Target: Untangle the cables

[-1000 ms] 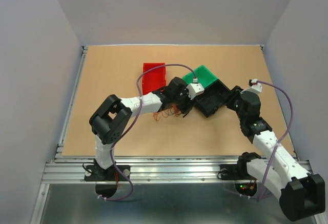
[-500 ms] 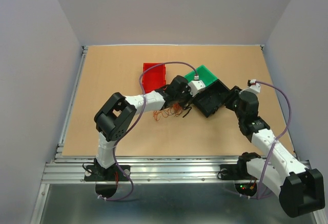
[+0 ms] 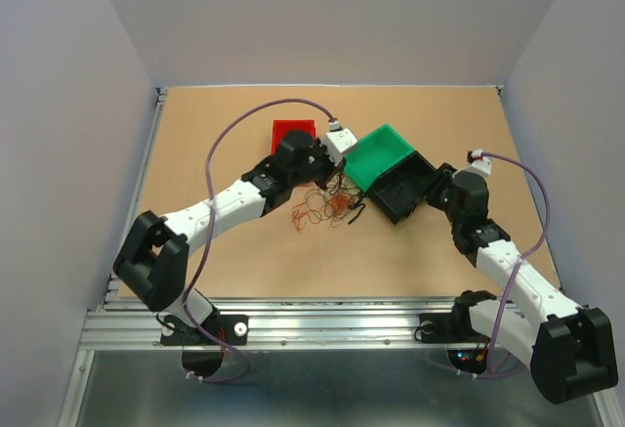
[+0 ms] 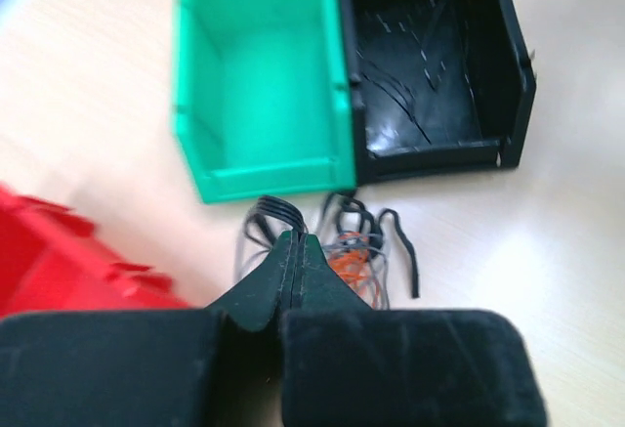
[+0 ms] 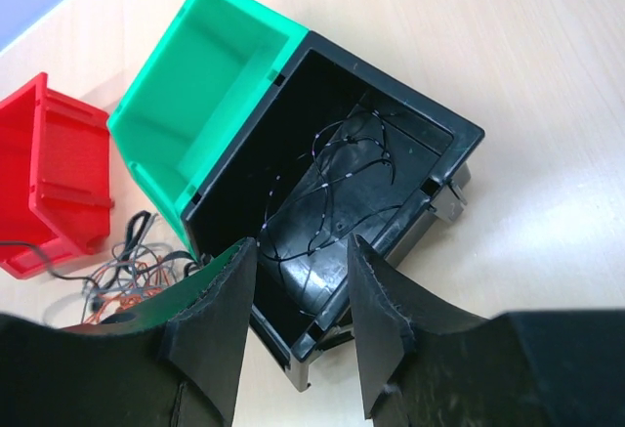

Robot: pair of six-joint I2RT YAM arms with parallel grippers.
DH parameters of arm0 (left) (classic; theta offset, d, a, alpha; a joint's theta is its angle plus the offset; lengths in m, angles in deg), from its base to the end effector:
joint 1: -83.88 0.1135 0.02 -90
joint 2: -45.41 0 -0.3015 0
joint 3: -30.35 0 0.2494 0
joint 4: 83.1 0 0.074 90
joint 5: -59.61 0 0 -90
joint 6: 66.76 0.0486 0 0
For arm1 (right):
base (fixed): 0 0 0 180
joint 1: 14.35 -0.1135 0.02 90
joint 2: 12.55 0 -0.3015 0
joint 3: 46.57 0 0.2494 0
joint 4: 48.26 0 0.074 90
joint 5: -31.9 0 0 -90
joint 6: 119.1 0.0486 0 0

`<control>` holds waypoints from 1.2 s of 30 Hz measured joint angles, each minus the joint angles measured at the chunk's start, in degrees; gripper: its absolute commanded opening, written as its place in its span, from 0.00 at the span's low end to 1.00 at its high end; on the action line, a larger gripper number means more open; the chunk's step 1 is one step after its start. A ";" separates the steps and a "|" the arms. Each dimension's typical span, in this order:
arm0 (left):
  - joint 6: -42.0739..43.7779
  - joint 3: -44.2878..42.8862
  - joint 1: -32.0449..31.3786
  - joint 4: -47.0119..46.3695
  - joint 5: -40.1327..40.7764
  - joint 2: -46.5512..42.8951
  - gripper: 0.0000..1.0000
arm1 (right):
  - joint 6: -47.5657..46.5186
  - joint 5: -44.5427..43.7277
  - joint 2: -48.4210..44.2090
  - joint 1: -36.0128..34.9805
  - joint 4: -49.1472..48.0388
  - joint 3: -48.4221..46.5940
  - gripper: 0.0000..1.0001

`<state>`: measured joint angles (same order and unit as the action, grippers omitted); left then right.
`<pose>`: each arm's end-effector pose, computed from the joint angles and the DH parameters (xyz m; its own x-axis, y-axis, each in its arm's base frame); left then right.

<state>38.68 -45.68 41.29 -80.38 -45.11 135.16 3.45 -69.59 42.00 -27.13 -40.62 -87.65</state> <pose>0.2692 -0.2642 0.3216 0.0212 0.3303 -0.9436 0.8593 0.4764 0.1860 0.1983 0.0351 0.2572 -0.3152 0.4692 -0.8250 0.1590 0.8831 0.4415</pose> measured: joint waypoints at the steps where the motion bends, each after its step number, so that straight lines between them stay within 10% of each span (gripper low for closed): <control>1: -0.22 0.92 0.85 -0.57 -0.37 -2.21 0.00 | -0.04 0.15 0.02 0.00 -0.28 0.00 0.48; 15: -1.44 12.07 4.17 -7.82 -1.40 -29.77 0.00 | -4.35 22.14 6.19 -1.73 -18.25 3.80 0.56; 36: -1.68 13.00 4.50 -7.67 -5.31 -26.60 0.00 | -20.04 21.59 32.15 -29.09 -50.60 -6.91 0.58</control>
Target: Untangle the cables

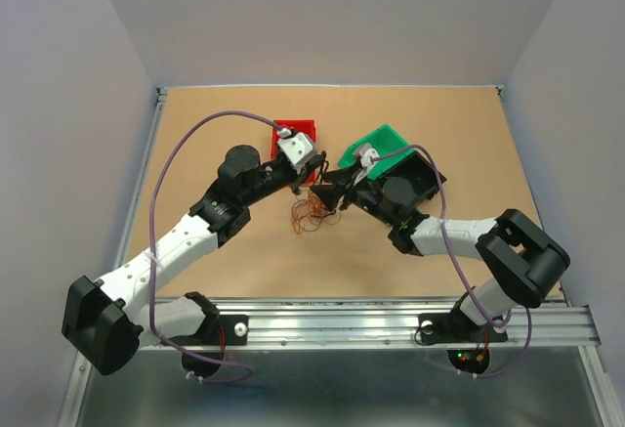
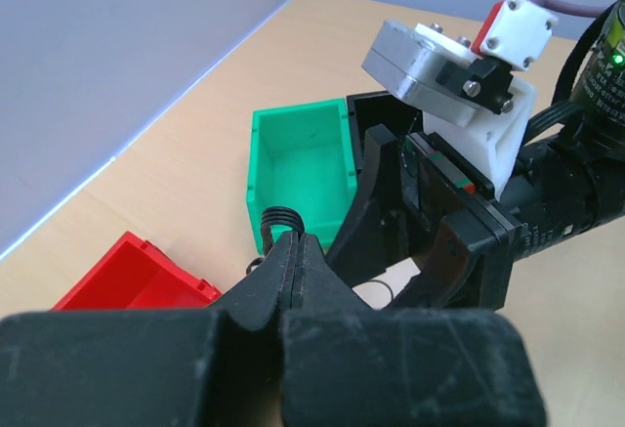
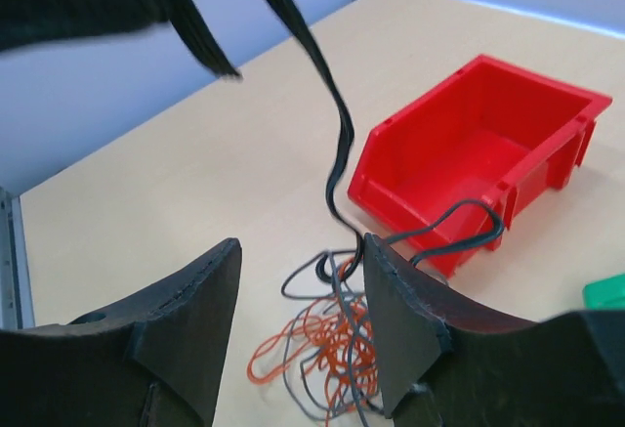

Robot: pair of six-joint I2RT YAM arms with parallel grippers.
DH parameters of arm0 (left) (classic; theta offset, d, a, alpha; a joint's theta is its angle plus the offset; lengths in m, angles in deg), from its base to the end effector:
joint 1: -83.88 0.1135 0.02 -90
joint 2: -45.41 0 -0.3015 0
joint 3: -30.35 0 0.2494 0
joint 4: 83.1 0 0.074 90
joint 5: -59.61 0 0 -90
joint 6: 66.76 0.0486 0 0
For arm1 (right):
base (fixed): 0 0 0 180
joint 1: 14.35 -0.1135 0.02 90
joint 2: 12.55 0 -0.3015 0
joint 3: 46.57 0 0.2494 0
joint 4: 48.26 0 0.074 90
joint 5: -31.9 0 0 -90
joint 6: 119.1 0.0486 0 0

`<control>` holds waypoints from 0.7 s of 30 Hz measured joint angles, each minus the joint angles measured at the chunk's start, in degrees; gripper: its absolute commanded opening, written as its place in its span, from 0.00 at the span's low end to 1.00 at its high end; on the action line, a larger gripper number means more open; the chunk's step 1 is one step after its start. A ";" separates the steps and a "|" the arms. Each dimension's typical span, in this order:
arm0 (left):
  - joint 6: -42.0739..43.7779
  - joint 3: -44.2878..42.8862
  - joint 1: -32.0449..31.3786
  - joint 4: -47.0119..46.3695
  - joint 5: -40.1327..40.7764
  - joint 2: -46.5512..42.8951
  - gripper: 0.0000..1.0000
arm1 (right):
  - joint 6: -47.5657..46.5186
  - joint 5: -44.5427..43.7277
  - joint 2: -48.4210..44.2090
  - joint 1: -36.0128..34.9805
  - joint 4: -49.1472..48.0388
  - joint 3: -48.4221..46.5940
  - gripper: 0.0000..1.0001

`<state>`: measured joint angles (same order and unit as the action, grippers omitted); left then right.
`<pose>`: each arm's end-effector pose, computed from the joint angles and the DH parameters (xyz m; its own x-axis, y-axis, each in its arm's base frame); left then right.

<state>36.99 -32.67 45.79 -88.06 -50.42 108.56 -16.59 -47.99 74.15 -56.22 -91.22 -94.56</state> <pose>0.1884 -0.1688 0.3920 0.2660 0.0753 -0.9610 0.8081 0.5261 0.2649 0.2317 0.2191 0.2676 -0.1167 0.1818 -0.9764 -0.7807 0.5909 0.2033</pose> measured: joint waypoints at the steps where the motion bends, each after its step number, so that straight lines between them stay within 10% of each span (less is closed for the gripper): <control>1: 0.00 0.00 0.00 0.15 -0.35 0.24 0.00 | -0.55 -0.70 0.59 -0.44 -0.98 -0.52 0.58; 13: -0.68 -3.10 0.09 5.03 -1.95 -0.59 0.00 | -2.62 -4.48 9.31 -0.94 -5.66 -5.44 0.28; 21: -2.43 -29.70 0.35 13.88 1.29 0.87 0.00 | -1.77 -2.10 12.87 -0.98 -9.68 -5.44 0.26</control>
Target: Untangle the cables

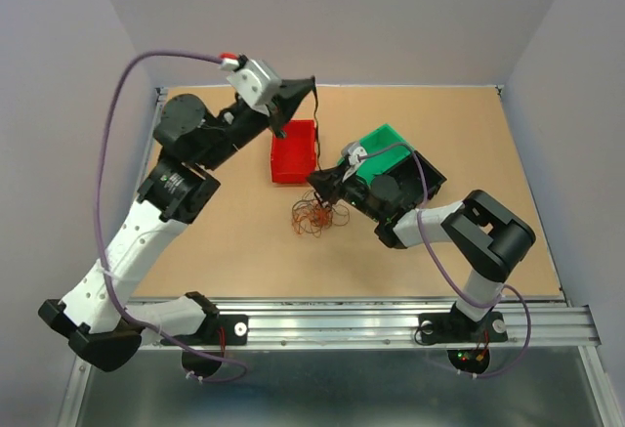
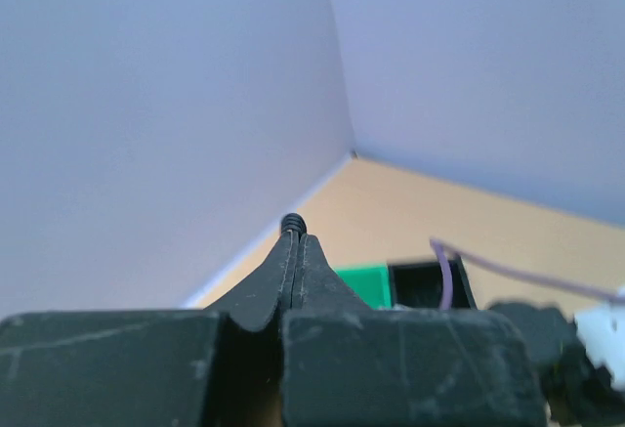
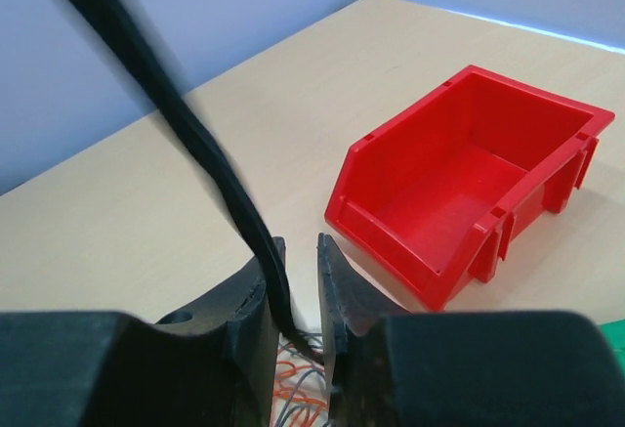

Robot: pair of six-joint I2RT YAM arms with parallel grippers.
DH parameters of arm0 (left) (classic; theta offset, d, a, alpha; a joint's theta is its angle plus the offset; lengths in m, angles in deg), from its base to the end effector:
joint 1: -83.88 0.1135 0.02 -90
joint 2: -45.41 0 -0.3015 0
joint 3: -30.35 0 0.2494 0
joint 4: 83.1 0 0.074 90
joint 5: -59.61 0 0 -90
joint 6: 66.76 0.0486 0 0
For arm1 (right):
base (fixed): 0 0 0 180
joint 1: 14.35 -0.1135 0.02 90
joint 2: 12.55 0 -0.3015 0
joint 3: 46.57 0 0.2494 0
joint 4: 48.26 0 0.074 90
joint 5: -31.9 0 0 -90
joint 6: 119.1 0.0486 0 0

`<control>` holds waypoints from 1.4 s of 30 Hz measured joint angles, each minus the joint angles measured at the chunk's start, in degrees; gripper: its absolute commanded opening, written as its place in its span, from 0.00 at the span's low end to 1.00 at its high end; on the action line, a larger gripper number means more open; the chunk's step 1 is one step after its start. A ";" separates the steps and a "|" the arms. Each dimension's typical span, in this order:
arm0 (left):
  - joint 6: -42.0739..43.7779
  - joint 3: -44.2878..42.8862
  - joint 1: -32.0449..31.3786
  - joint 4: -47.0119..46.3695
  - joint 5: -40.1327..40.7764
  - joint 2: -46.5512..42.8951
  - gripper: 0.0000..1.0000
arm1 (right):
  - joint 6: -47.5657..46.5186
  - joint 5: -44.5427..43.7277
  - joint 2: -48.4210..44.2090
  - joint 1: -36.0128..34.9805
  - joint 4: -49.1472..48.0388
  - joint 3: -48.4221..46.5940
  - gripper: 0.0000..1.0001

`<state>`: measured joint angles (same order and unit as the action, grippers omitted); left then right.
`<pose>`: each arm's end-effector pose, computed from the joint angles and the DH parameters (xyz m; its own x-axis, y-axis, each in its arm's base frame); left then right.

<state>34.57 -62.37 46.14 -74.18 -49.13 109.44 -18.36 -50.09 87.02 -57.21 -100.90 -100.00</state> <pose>0.1642 -0.1468 0.5449 0.4231 -0.0922 -0.9014 0.7502 0.5935 0.2914 0.2624 0.2527 0.2448 -0.0629 0.1934 -0.9791 -0.7769 0.6063 0.1697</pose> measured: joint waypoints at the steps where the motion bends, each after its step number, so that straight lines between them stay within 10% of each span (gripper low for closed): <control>1: -0.24 -5.20 0.00 0.74 0.90 0.59 0.00 | 0.00 0.11 0.15 0.00 -0.15 0.00 0.26; 10: -2.01 -18.99 0.00 0.68 6.91 -1.29 0.00 | 0.00 1.46 0.68 0.00 -1.25 0.04 0.23; 27: 0.70 26.14 0.00 -14.23 13.60 -12.44 0.00 | 1.51 3.67 -3.48 -0.02 -1.70 3.67 0.01; 42: 1.77 33.88 0.04 -20.15 0.35 0.63 0.00 | 6.82 -1.38 -8.85 -0.04 -2.49 4.04 0.00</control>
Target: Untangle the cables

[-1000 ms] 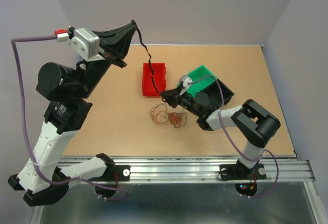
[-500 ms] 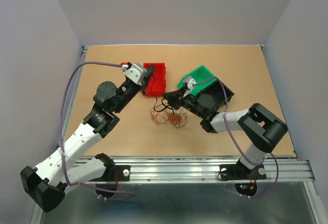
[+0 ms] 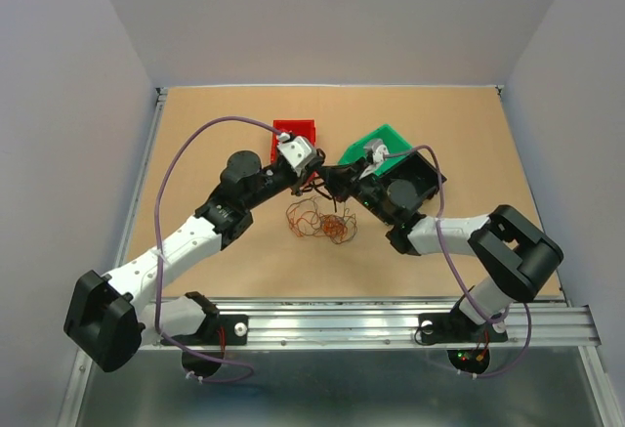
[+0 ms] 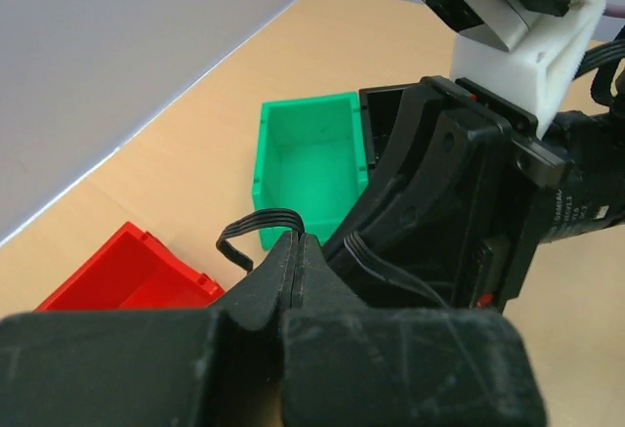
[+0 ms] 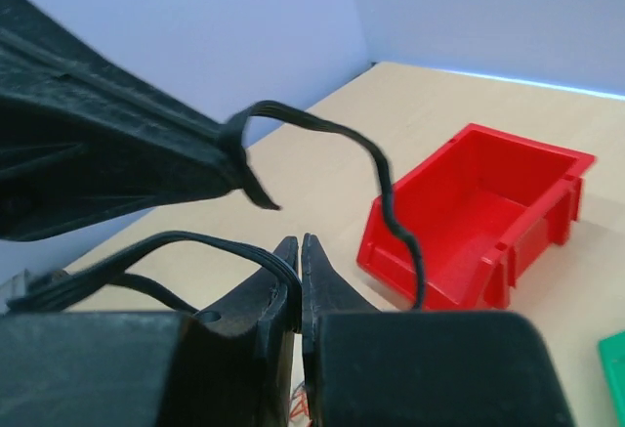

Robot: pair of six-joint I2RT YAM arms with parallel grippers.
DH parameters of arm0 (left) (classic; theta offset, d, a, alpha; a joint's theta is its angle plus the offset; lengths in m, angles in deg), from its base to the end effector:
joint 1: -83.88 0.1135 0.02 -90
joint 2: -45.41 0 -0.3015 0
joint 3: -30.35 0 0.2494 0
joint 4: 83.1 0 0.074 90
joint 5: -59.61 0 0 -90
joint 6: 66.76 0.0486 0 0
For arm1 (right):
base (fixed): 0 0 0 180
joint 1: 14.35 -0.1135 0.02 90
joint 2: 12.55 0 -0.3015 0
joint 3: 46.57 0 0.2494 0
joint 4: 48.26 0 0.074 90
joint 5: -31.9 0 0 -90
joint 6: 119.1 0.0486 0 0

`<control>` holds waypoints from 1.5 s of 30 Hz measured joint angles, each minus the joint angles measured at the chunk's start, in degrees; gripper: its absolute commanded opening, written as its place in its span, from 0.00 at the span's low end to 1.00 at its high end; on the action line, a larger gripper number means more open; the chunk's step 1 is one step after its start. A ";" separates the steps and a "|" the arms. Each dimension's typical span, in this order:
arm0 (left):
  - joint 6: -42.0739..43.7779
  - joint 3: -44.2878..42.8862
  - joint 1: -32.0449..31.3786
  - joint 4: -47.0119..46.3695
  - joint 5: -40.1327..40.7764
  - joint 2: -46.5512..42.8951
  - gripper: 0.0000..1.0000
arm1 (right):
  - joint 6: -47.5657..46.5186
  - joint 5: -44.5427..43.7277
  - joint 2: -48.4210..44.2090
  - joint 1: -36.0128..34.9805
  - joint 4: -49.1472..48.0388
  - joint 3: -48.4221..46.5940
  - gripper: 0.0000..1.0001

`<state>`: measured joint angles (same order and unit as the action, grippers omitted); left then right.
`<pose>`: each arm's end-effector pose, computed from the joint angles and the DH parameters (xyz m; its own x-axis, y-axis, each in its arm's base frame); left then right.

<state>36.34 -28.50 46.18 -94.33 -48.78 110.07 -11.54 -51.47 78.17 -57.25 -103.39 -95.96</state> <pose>0.1953 -0.1703 0.3721 0.2606 0.0704 -0.9629 0.7903 0.5573 0.2547 0.2378 0.2286 0.2794 -0.0622 0.3513 -0.9342 -0.7757 0.5720 0.2667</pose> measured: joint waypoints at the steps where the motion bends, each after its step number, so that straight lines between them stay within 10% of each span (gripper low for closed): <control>1: -0.11 0.00 0.02 -0.33 -0.94 -0.02 0.00 | 0.02 -1.46 -0.48 0.00 -0.13 0.46 0.01; 18: -0.04 -8.70 0.31 9.22 -16.87 8.81 0.00 | -4.33 -13.16 -1.57 0.00 -2.47 6.60 0.08; 45: 0.15 -14.10 0.31 18.03 -19.56 13.18 0.00 | -8.83 -19.78 -3.30 0.00 -3.43 10.12 0.31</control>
<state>36.49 -42.59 46.49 -76.30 -68.35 123.25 -20.37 -71.25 74.87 -57.25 -106.83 -85.84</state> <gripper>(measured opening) 0.018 0.273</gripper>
